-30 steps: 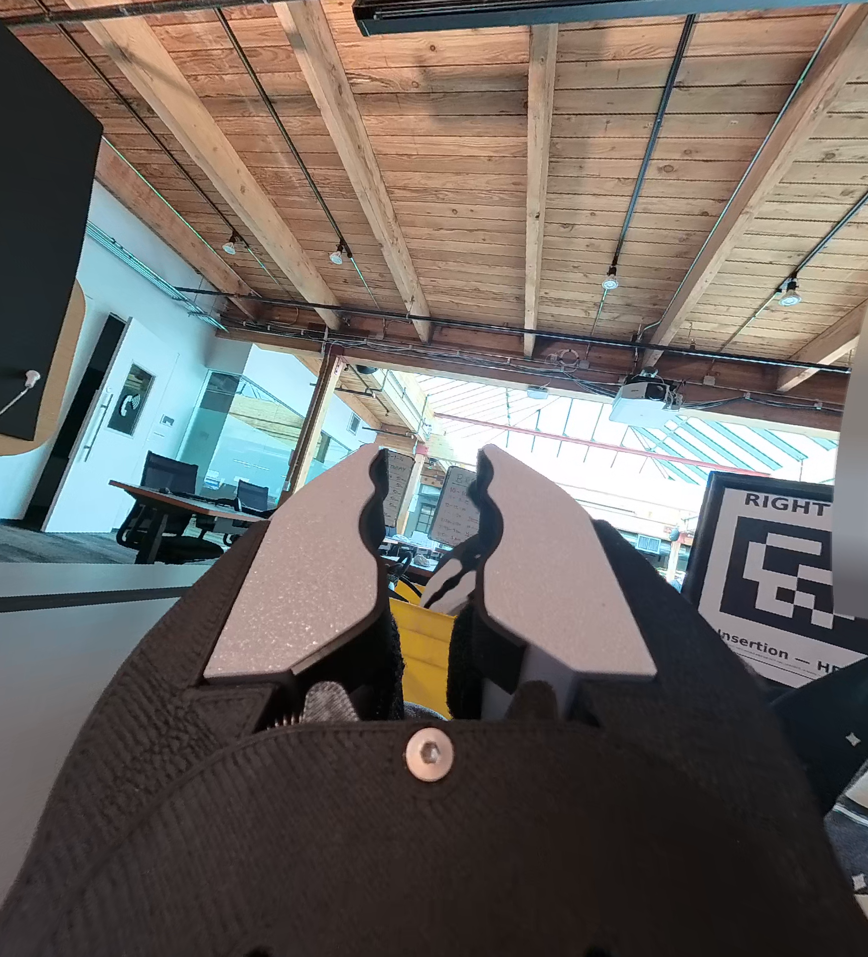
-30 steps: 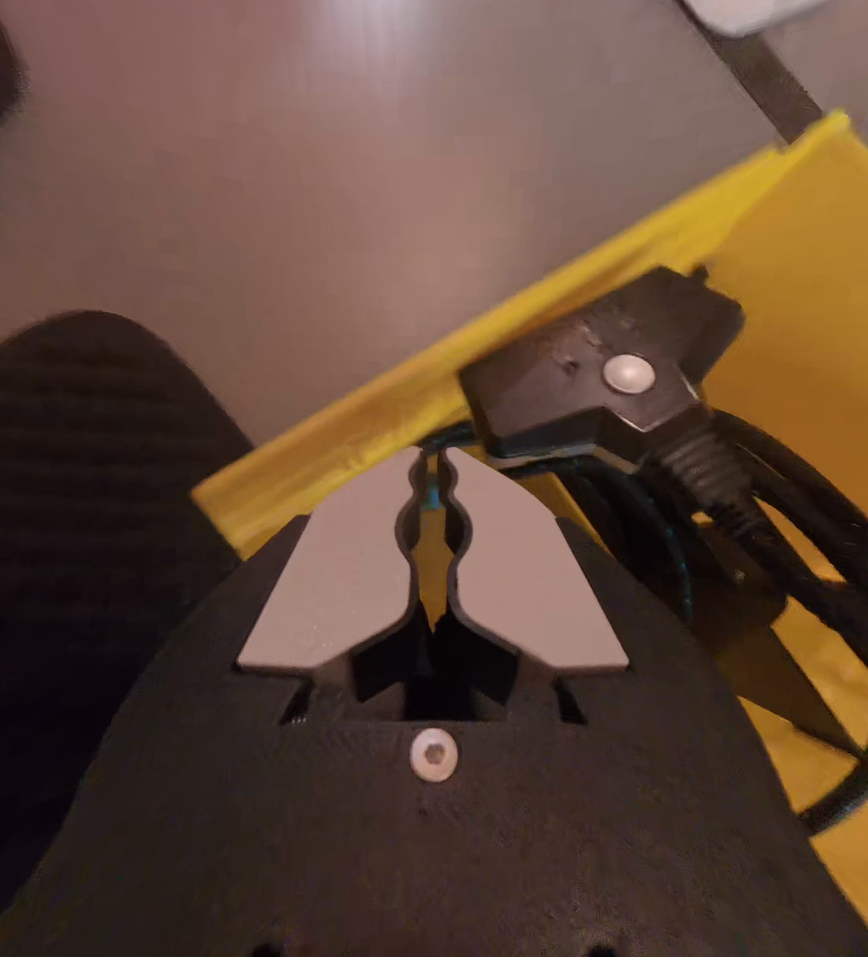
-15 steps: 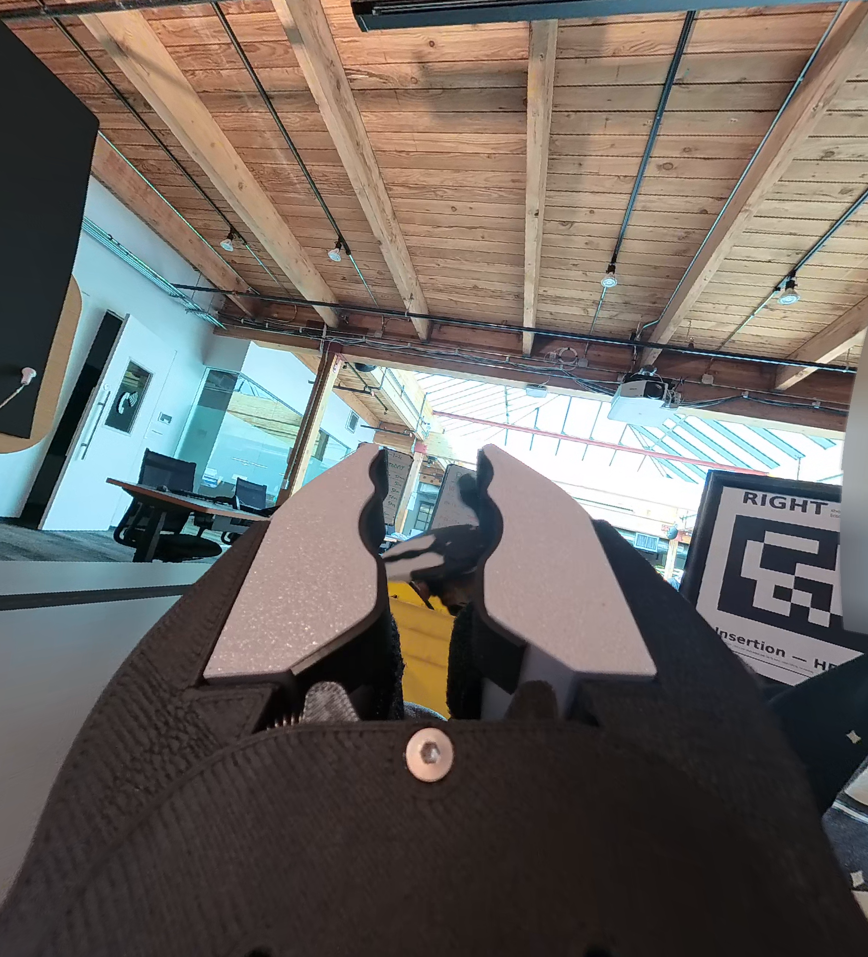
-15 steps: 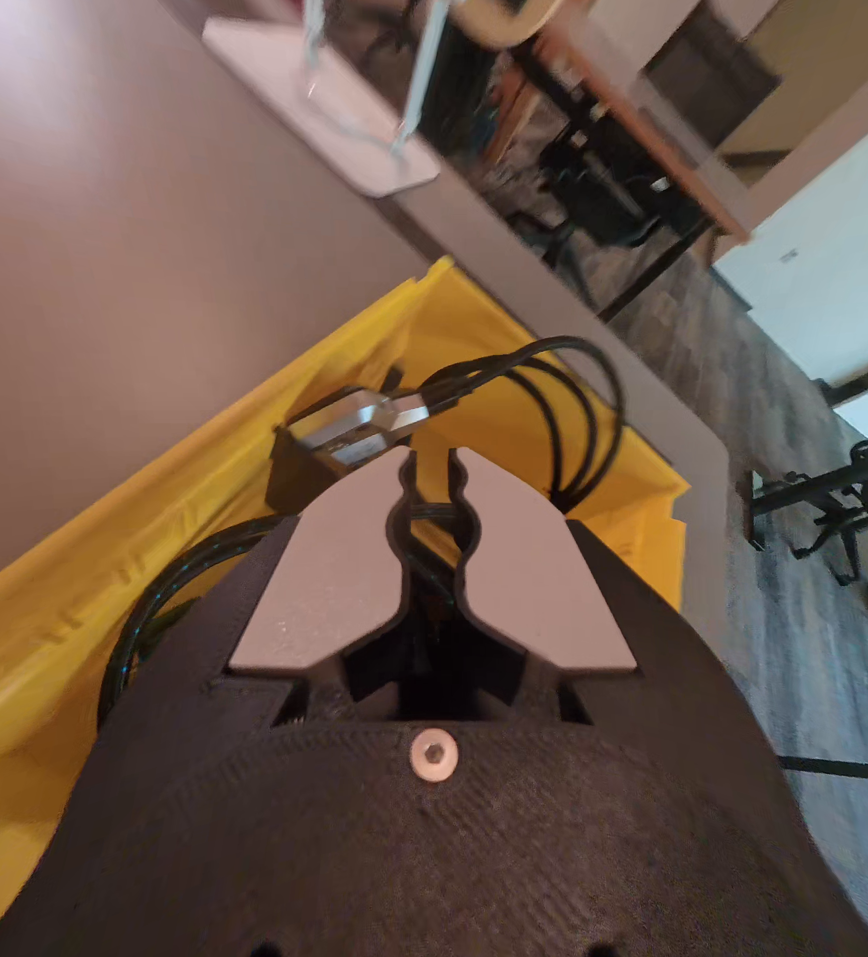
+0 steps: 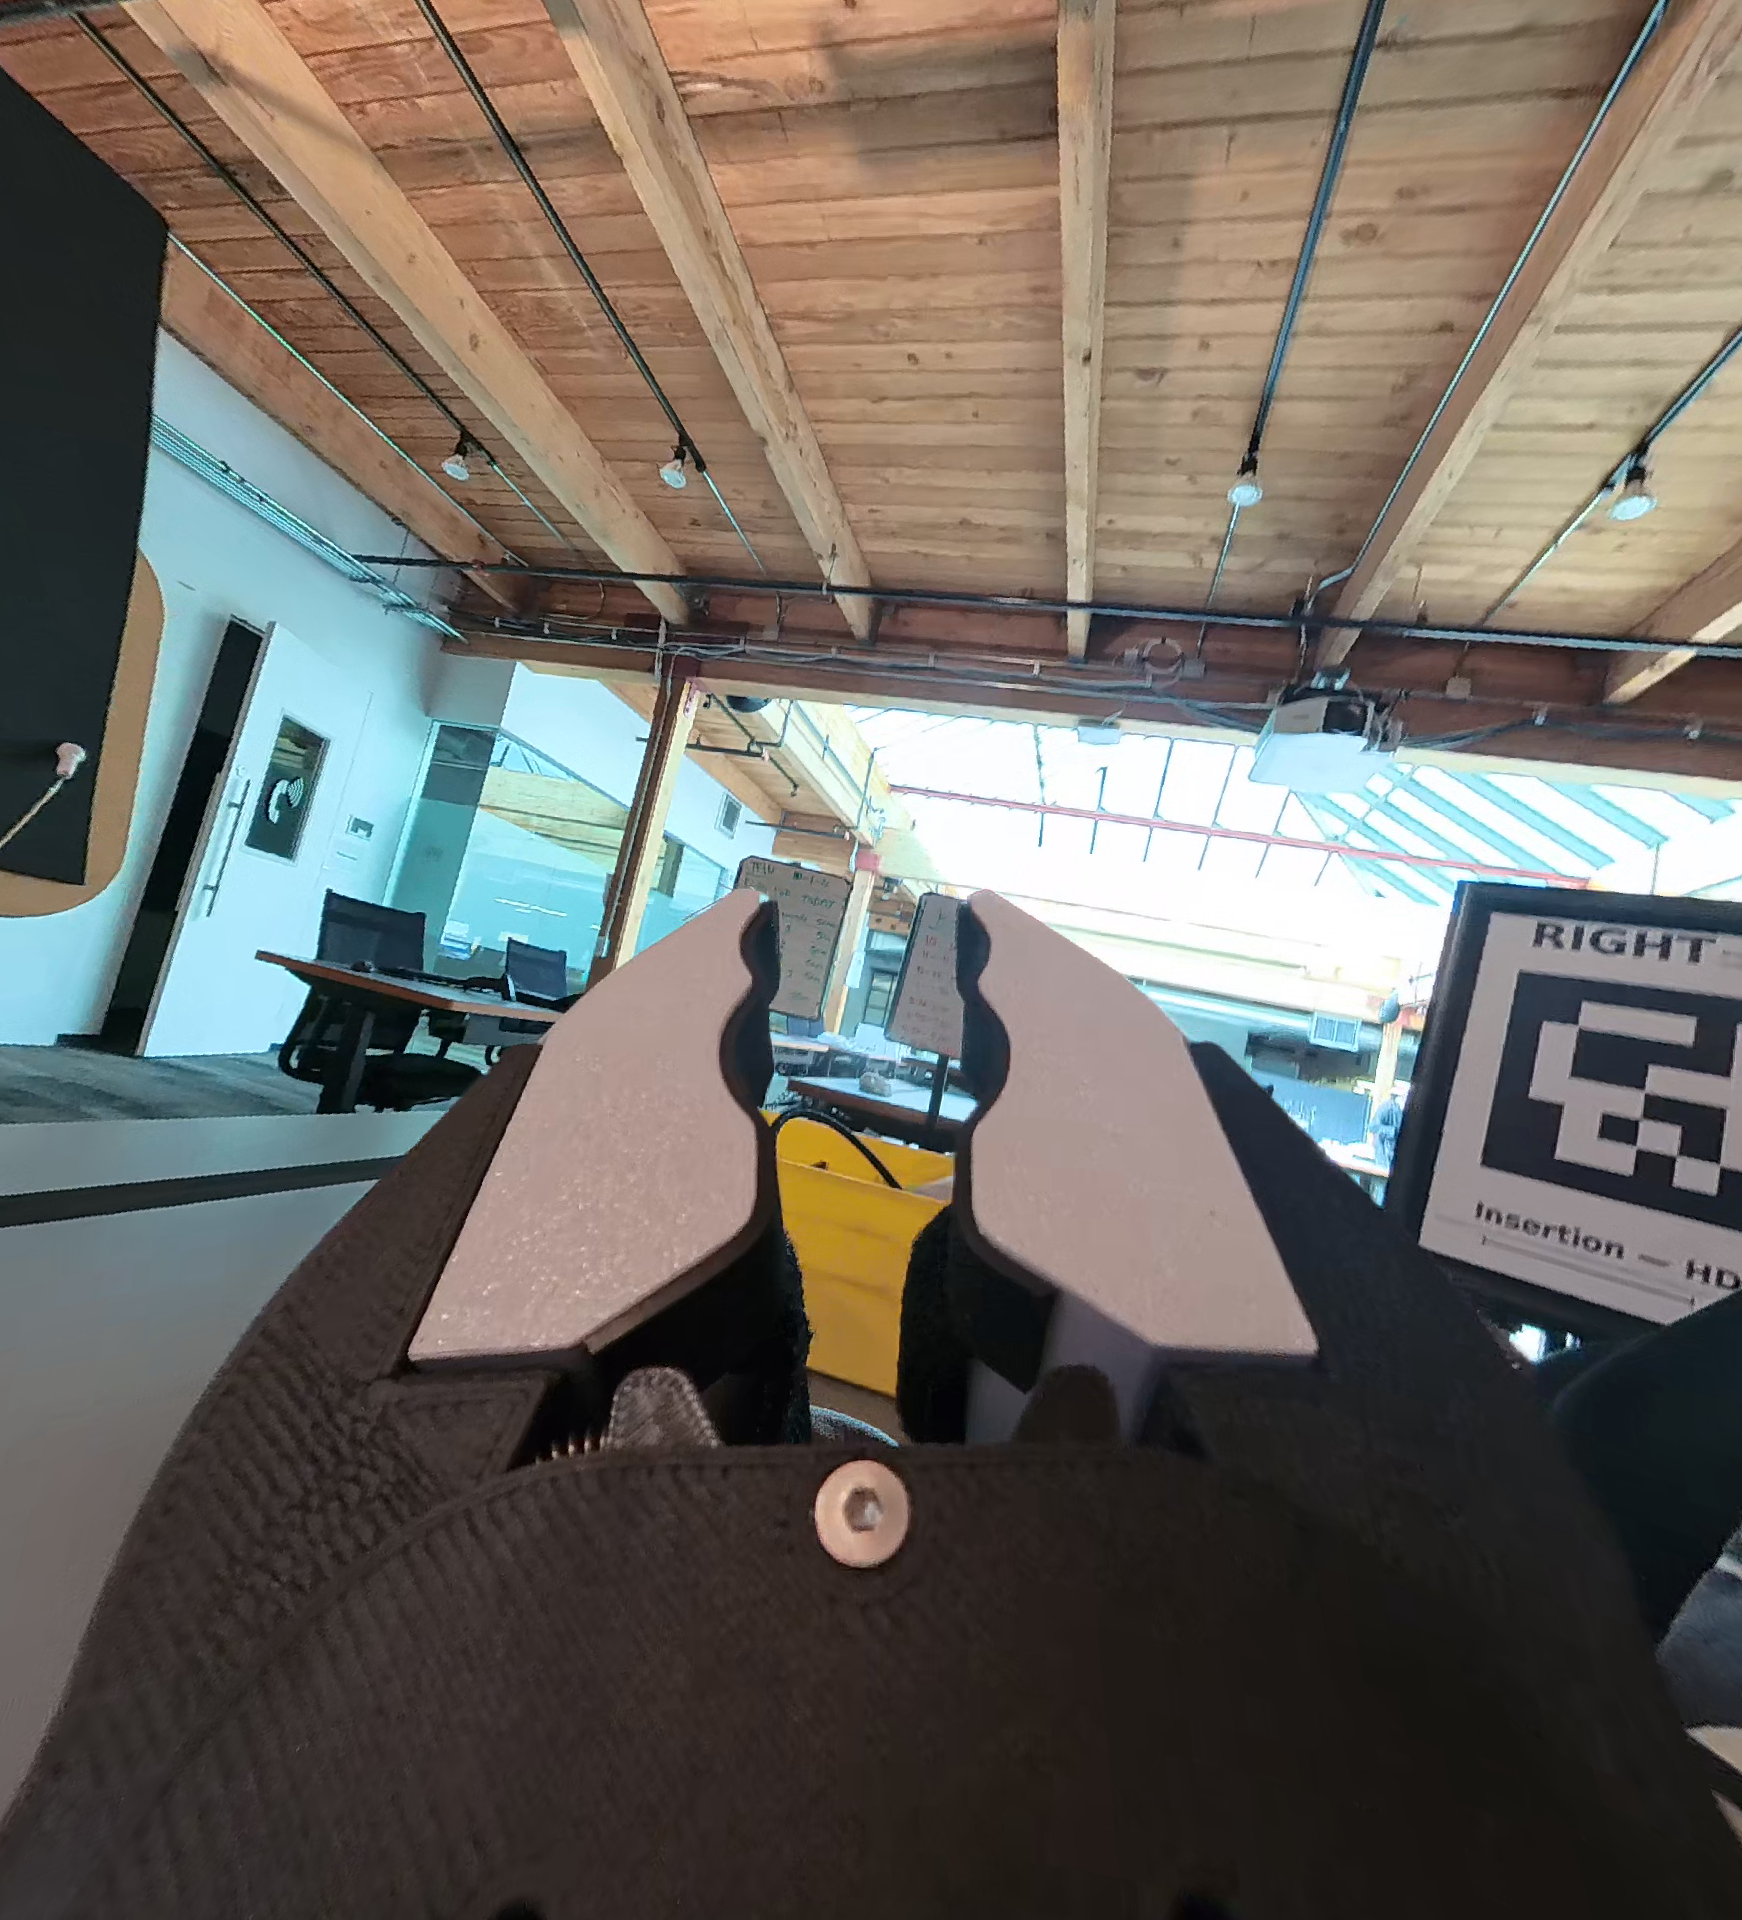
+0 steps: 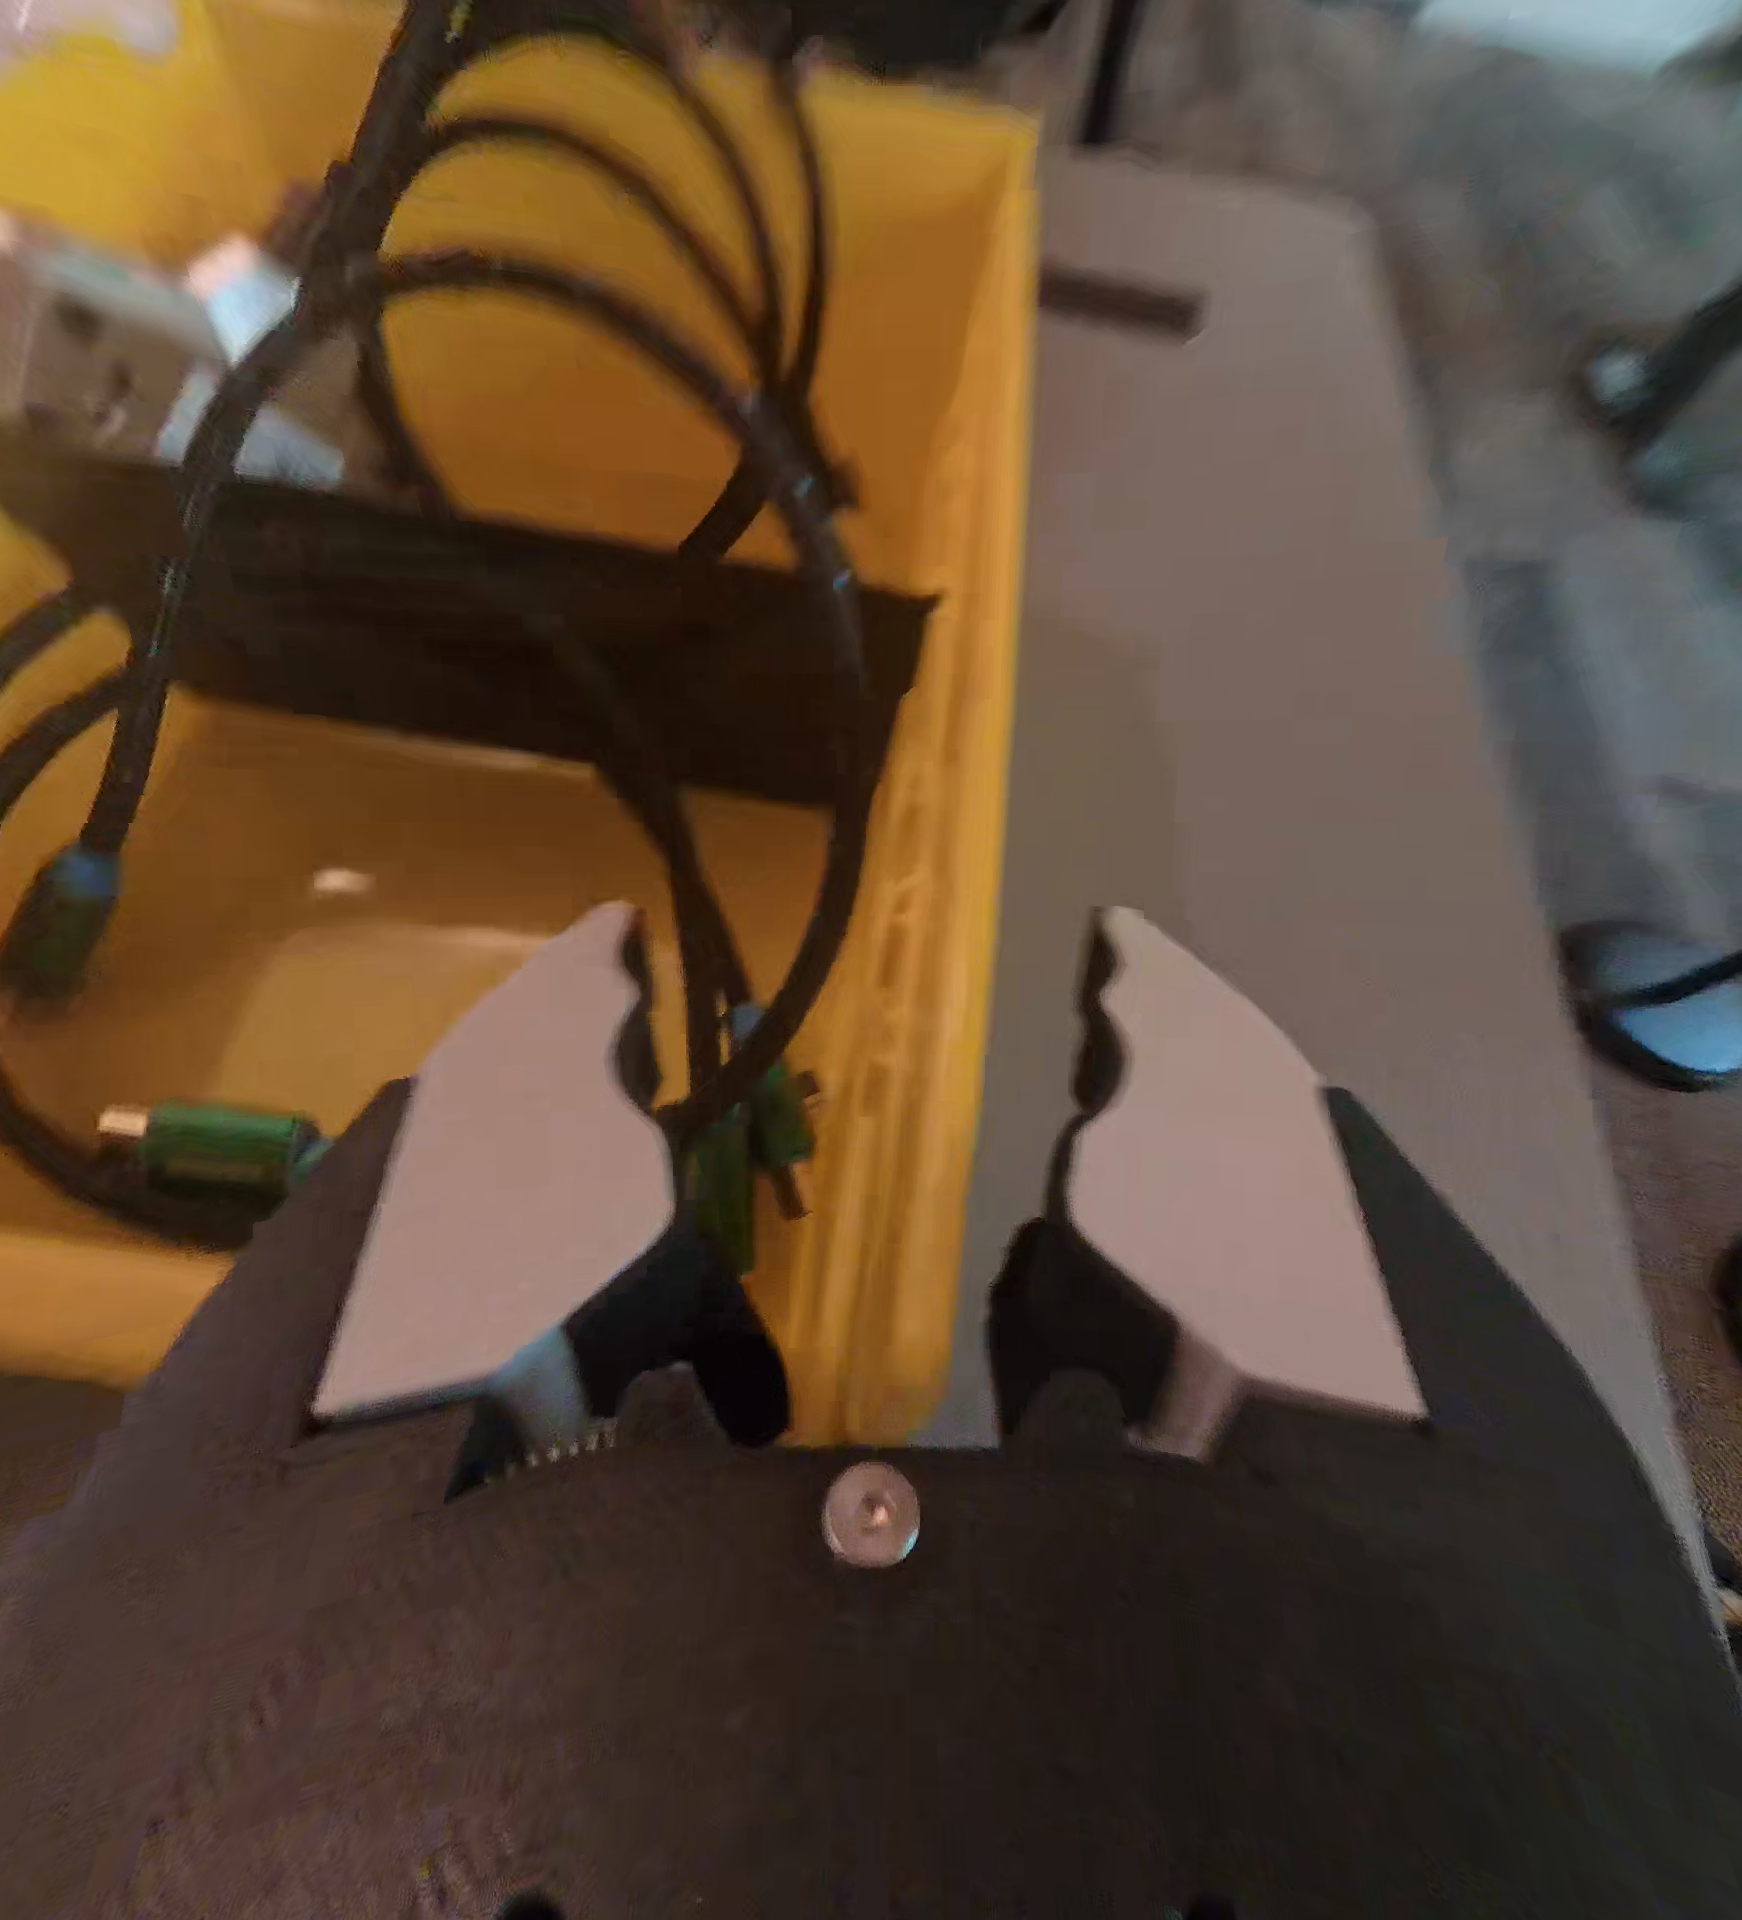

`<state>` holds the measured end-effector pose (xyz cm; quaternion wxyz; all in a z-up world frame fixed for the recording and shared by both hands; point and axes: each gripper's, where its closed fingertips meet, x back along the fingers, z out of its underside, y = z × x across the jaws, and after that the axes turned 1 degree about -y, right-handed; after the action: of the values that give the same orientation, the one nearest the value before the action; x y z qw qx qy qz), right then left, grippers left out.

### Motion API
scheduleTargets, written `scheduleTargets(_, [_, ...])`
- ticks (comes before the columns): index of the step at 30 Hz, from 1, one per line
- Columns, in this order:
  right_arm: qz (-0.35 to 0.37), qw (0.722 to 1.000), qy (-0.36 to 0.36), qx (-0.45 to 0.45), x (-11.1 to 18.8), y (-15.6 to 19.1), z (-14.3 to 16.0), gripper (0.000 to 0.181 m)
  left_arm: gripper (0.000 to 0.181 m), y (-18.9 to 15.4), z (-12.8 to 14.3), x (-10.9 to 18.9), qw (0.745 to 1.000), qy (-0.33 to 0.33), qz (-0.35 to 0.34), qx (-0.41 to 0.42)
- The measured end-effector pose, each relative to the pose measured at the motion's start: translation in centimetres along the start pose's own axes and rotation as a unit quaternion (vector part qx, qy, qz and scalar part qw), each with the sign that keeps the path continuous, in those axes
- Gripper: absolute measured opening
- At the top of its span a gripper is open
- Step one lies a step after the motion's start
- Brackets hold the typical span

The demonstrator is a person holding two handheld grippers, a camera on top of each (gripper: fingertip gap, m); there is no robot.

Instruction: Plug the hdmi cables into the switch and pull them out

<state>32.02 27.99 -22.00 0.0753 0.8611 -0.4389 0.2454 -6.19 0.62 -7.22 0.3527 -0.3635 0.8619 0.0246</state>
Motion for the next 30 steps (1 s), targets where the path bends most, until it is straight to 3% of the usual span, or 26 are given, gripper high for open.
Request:
scheduleTargets(1, [-0.021,0.999,0.030,0.010,-0.5,0.6,0.9,0.058,0.032,-0.1,0.1,0.0,1.000,0.004,0.001,-0.003])
scheduleTargets(2, [-0.017,0.999,0.034,-0.001,-0.8,0.4,0.8,0.053,0.032,-0.1,0.2,-0.1,1.000,0.007,0.001,-0.007])
scheduleTargets(3, [-0.012,0.999,0.037,-0.028,-0.8,0.2,0.7,0.031,0.032,-0.2,0.3,-0.1,1.000,0.009,0.001,-0.012])
scheduleTargets(5, [-0.027,0.996,0.044,-0.078,-1.0,0.8,0.6,0.019,0.032,-0.3,0.5,-0.2,1.000,0.016,0.002,-0.020])
scheduleTargets(14, [-0.088,0.995,0.047,-0.006,-3.5,5.6,-1.3,0.019,0.032,-1.2,1.8,-0.7,0.997,0.051,0.017,-0.051])
scheduleTargets(23, [-0.175,0.980,0.090,0.023,-6.6,16.4,-3.7,0.021,0.032,-2.8,3.4,-1.1,0.984,0.095,0.045,-0.147])
scheduleTargets(30, [-0.211,0.964,0.135,0.087,-6.9,24.4,-4.1,0.032,0.032,-5.0,3.5,-0.9,0.972,0.087,0.086,-0.201])
